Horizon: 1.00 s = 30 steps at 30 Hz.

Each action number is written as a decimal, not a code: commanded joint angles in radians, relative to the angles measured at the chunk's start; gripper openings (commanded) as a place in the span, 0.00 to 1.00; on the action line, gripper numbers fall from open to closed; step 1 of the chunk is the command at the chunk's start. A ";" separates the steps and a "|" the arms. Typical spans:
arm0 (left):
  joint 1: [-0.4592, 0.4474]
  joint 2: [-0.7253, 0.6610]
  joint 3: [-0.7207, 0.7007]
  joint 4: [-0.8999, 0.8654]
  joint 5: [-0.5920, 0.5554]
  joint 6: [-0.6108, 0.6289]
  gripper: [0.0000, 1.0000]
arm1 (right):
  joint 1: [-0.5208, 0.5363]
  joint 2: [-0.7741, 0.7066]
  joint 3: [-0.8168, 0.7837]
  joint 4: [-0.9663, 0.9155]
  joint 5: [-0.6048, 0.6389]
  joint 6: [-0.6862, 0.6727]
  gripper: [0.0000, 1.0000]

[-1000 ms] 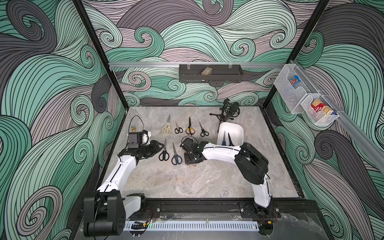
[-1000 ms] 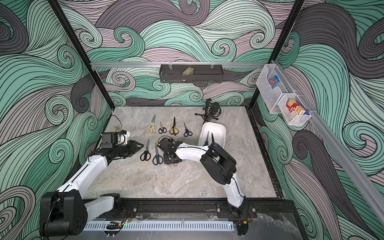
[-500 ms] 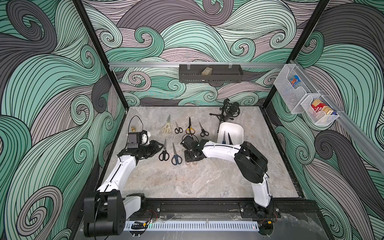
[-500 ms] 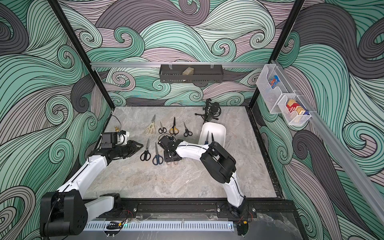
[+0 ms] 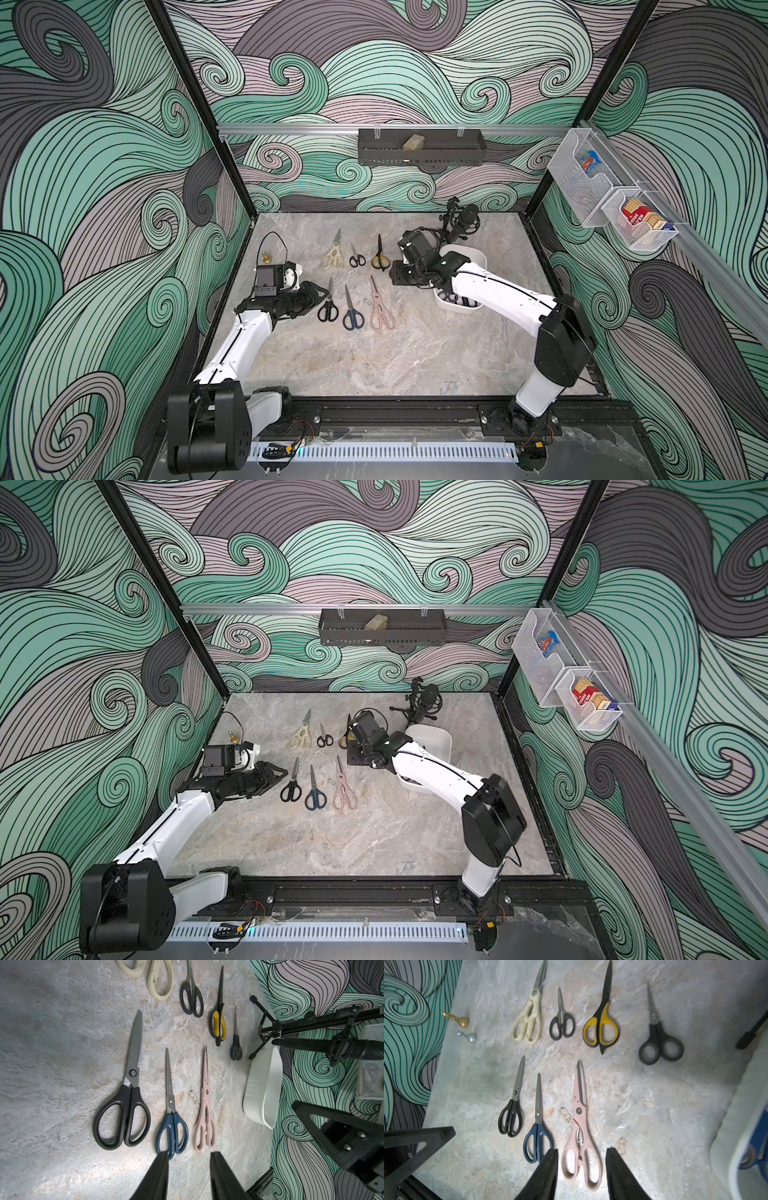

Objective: Take the scissors out of the storage box
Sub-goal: Pick up the scissors from the storage box.

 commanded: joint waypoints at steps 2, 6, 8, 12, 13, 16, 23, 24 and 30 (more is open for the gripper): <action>-0.036 0.013 0.054 -0.012 0.023 -0.005 0.36 | -0.118 -0.031 -0.066 -0.020 -0.049 -0.085 0.43; -0.087 0.039 0.081 -0.007 0.012 -0.005 0.36 | -0.233 -0.059 -0.126 -0.019 -0.075 -0.127 0.43; -0.112 0.058 0.096 -0.007 0.001 -0.002 0.36 | -0.287 -0.070 -0.155 -0.020 -0.084 -0.151 0.43; -0.163 0.103 0.124 0.013 -0.022 -0.002 0.36 | -0.393 -0.076 -0.205 -0.024 -0.114 -0.200 0.43; -0.173 0.114 0.128 0.020 -0.023 -0.005 0.36 | -0.417 -0.078 -0.216 -0.025 -0.120 -0.211 0.42; -0.199 0.139 0.136 0.041 -0.027 -0.009 0.36 | -0.458 -0.067 -0.252 -0.025 -0.129 -0.242 0.41; -0.206 0.162 0.141 0.055 -0.049 -0.005 0.36 | -0.454 -0.013 -0.285 -0.022 -0.166 -0.250 0.37; -0.205 0.164 0.139 0.058 -0.053 -0.006 0.36 | -0.451 -0.006 -0.282 -0.025 -0.157 -0.251 0.36; -0.204 0.192 0.137 0.060 -0.055 0.000 0.36 | -0.442 0.039 -0.272 -0.033 -0.096 -0.297 0.32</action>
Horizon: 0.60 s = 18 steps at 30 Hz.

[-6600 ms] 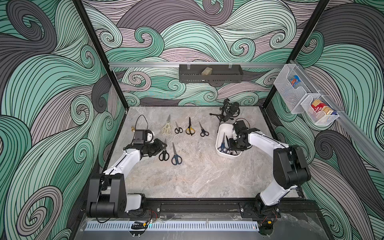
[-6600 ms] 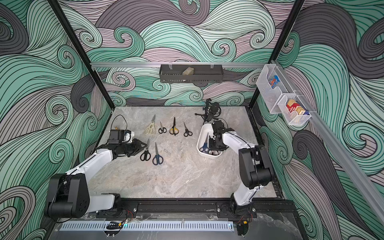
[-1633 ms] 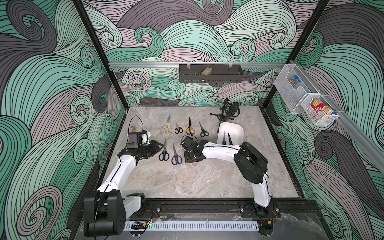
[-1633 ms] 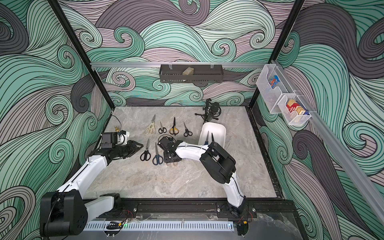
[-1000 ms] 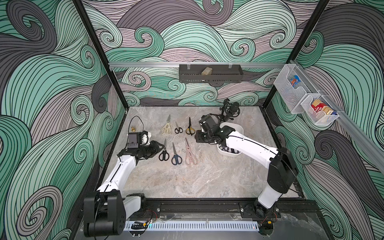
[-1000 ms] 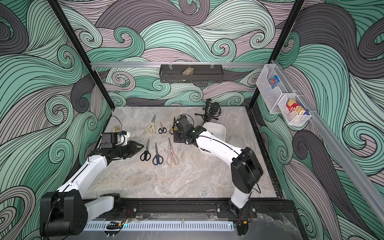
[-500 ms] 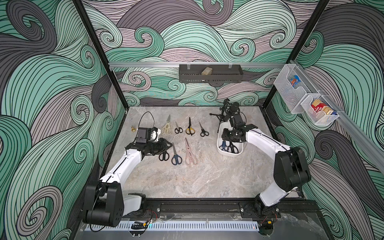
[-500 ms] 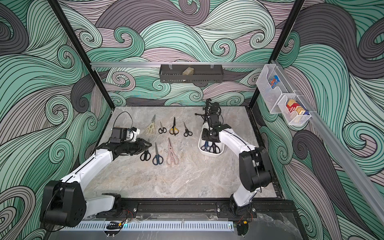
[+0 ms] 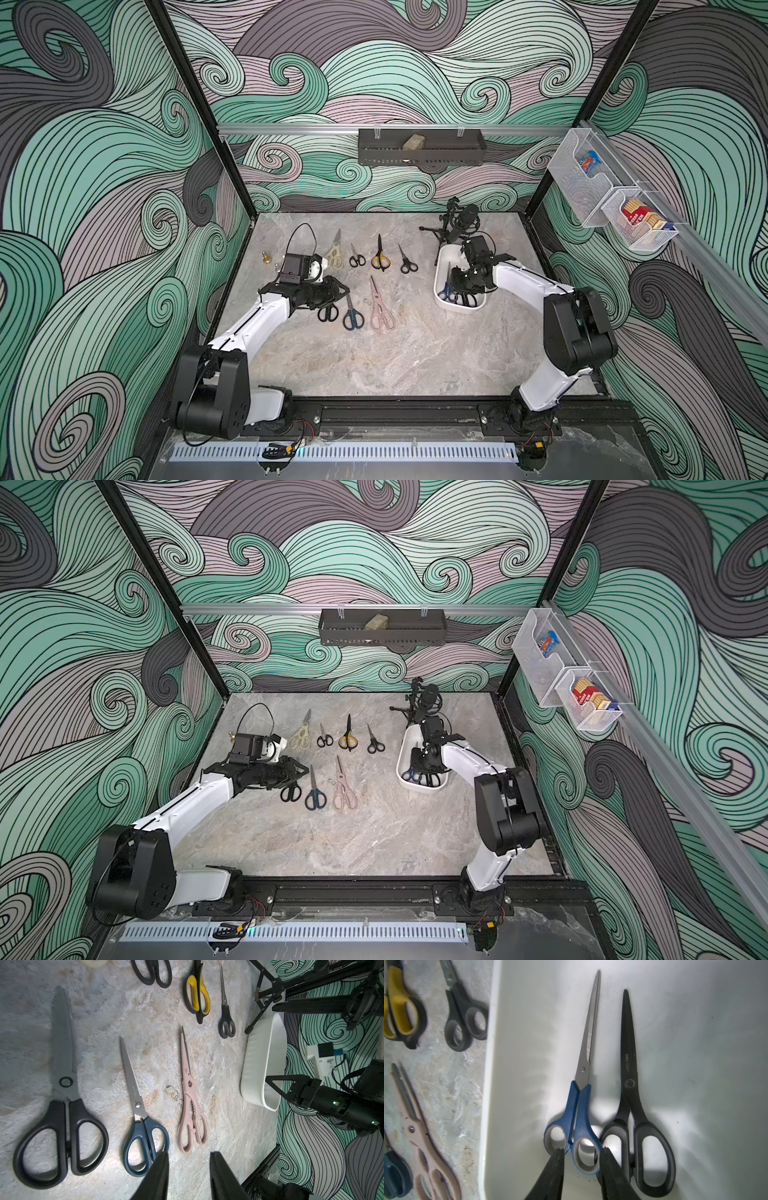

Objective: Take the scissors out of the storage box
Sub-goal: Pick up the scissors from the storage box.

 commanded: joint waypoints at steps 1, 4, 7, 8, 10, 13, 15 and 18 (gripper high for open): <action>-0.003 0.021 0.036 0.008 -0.010 0.011 0.36 | 0.005 0.018 0.005 -0.023 0.043 -0.057 0.32; -0.003 0.030 0.039 0.002 -0.012 0.025 0.36 | 0.006 0.031 0.000 -0.029 0.059 -0.106 0.32; -0.003 0.041 0.044 0.002 -0.016 0.033 0.36 | 0.004 0.044 0.002 -0.028 0.077 -0.132 0.31; -0.003 0.046 0.044 0.002 -0.016 0.035 0.36 | 0.005 0.050 0.005 -0.027 0.080 -0.138 0.30; -0.003 0.055 0.046 0.001 -0.014 0.035 0.36 | 0.006 0.067 0.014 -0.027 0.092 -0.143 0.30; -0.003 0.061 0.047 0.002 -0.015 0.033 0.36 | 0.010 0.094 0.025 -0.024 0.097 -0.156 0.29; -0.003 0.062 0.045 0.002 -0.017 0.032 0.36 | 0.017 0.113 0.033 -0.019 0.118 -0.156 0.28; -0.003 0.061 0.044 -0.002 -0.023 0.032 0.36 | 0.021 0.133 0.038 0.002 0.141 -0.138 0.28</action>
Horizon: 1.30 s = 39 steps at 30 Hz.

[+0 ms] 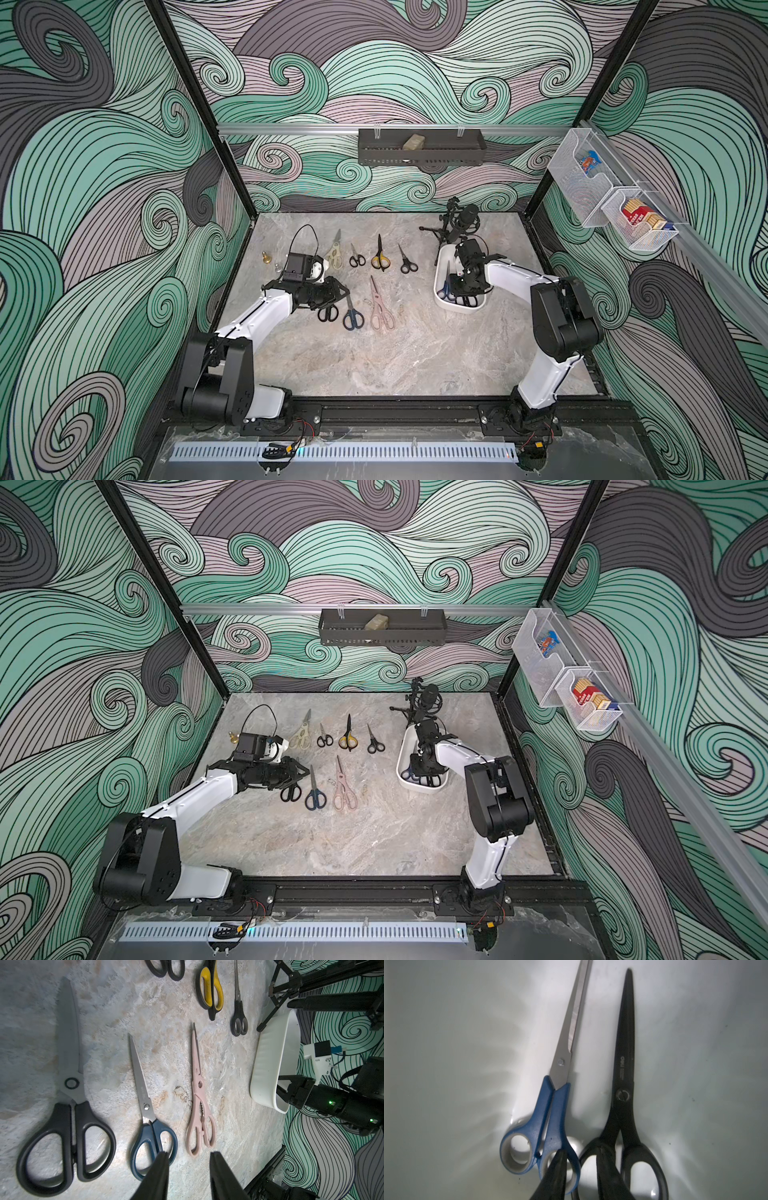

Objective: Take the scissors out of the storage box
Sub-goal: Pick up the scissors from the storage box.

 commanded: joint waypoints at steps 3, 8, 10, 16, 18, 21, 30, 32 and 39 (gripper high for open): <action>-0.003 0.005 0.033 -0.011 -0.016 0.022 0.36 | 0.008 0.050 0.015 0.017 0.097 0.030 0.28; -0.002 -0.001 0.035 -0.021 -0.026 0.024 0.36 | 0.008 0.061 0.010 0.049 0.142 0.060 0.27; -0.002 -0.002 0.035 -0.020 -0.028 0.023 0.36 | 0.008 0.060 0.010 0.057 0.136 0.064 0.27; -0.001 -0.003 0.030 -0.021 -0.031 0.018 0.36 | -0.004 0.061 0.012 0.062 0.076 0.053 0.27; -0.001 -0.003 0.030 -0.021 -0.031 0.017 0.36 | -0.013 0.035 0.015 0.060 0.058 0.060 0.27; -0.001 -0.004 0.031 -0.020 -0.034 0.015 0.36 | -0.024 -0.020 0.024 0.048 0.057 0.077 0.29; -0.001 0.006 0.023 0.002 -0.028 0.002 0.36 | -0.026 -0.047 0.021 -0.026 -0.018 0.155 0.30; -0.001 0.006 0.019 0.003 -0.026 0.003 0.36 | -0.028 -0.035 0.023 -0.026 -0.043 0.174 0.30; -0.001 0.003 0.013 -0.001 -0.027 0.013 0.36 | -0.026 0.015 0.047 -0.026 -0.002 0.208 0.27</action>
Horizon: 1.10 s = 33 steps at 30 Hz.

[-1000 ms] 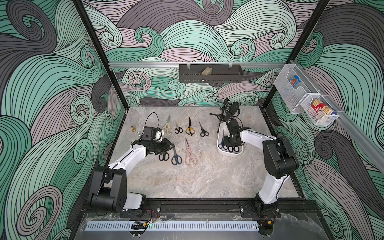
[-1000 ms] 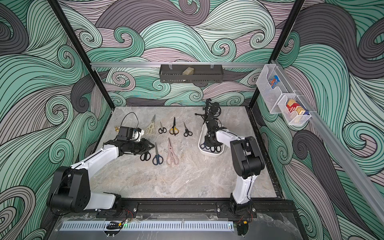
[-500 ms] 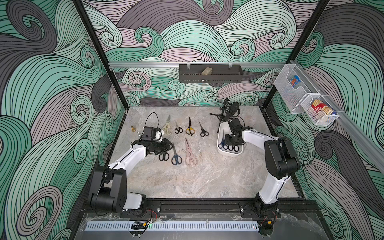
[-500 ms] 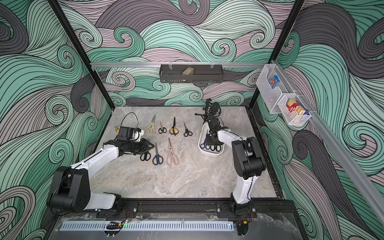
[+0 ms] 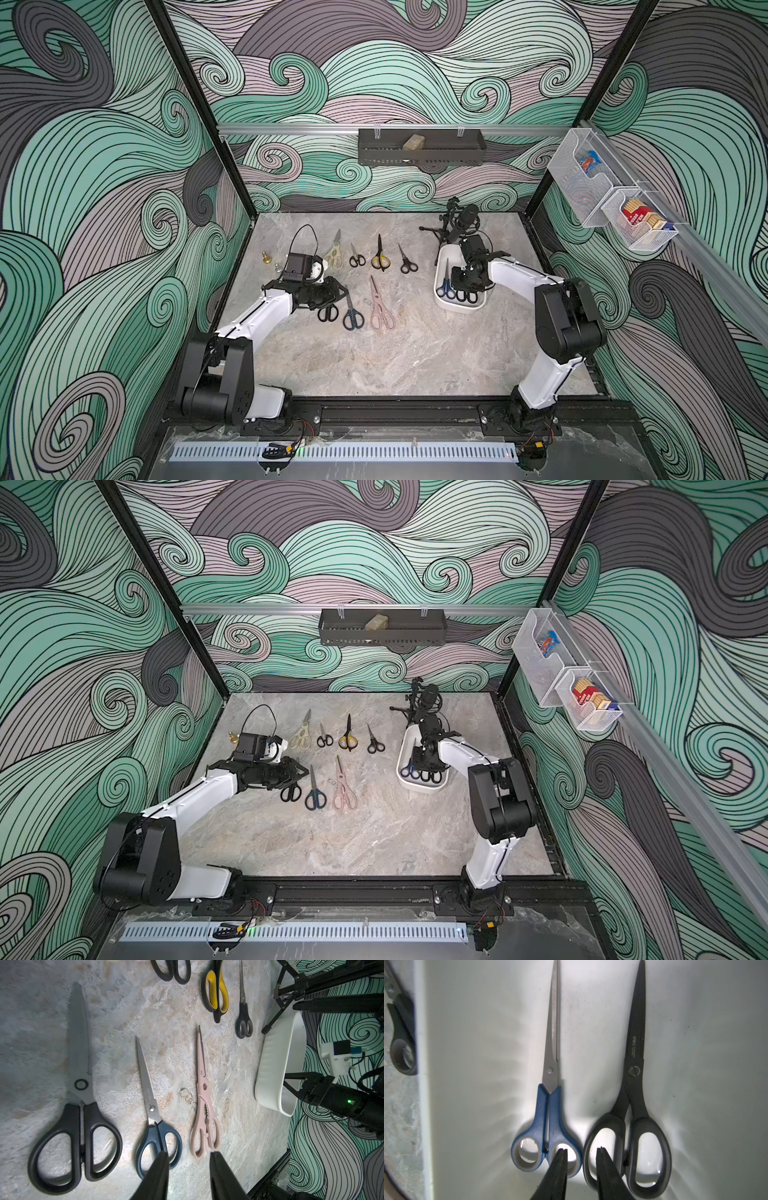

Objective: Take the scissors out of the storage box
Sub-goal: Pick up the scissors from the storage box.

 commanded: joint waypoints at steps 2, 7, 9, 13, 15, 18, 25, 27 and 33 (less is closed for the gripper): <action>0.000 0.004 0.015 0.000 -0.004 0.013 0.37 | -0.001 0.048 0.029 -0.020 0.023 0.034 0.26; 0.007 0.008 0.019 -0.006 -0.005 0.021 0.36 | 0.004 0.077 0.027 -0.020 0.052 0.042 0.24; 0.009 0.007 0.018 -0.009 -0.005 0.020 0.36 | 0.005 0.088 0.023 -0.020 0.071 0.043 0.24; 0.012 0.007 0.018 -0.008 -0.005 0.019 0.36 | 0.007 0.108 0.018 -0.020 0.111 0.039 0.22; 0.014 0.005 0.018 -0.011 -0.005 0.019 0.37 | 0.007 0.117 0.013 -0.020 0.122 0.035 0.20; 0.017 0.004 0.018 -0.011 -0.005 0.019 0.36 | 0.007 0.124 0.006 -0.018 0.130 0.032 0.18; 0.024 -0.005 0.013 -0.015 -0.004 0.016 0.36 | 0.006 0.132 -0.010 -0.017 0.141 0.032 0.11; 0.026 -0.010 0.009 -0.015 -0.005 0.017 0.36 | 0.004 0.128 -0.010 -0.015 0.139 0.035 0.08; 0.030 -0.018 0.005 -0.015 -0.004 0.016 0.36 | 0.000 0.105 -0.001 -0.007 0.110 0.037 0.00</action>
